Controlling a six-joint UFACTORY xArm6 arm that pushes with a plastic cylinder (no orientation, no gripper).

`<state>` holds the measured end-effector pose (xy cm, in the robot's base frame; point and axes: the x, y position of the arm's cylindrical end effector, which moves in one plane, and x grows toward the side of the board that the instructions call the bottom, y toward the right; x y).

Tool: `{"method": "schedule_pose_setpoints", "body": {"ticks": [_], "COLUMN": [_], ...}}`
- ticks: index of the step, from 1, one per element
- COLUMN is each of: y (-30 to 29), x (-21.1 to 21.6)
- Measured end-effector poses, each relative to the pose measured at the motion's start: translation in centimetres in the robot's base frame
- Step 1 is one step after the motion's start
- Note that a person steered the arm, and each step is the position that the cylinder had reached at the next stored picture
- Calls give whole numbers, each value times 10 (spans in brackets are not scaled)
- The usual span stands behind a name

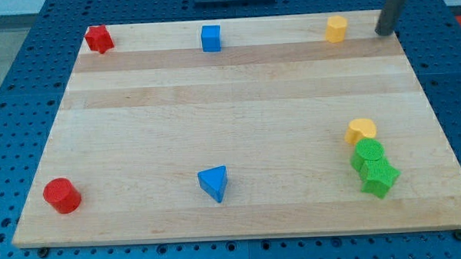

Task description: Move the yellow hexagon diagonally to the blue triangle

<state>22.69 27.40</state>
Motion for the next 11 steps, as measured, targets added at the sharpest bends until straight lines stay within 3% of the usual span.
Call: {"method": "schedule_pose_setpoints", "body": {"ticks": [1,2,3,4,6,7,8,9,11], "y": [-40,-76,-76,-69,-74,-105,-102,-93,-93], "x": [-34,1,69,105,9,39,117,164,125]}}
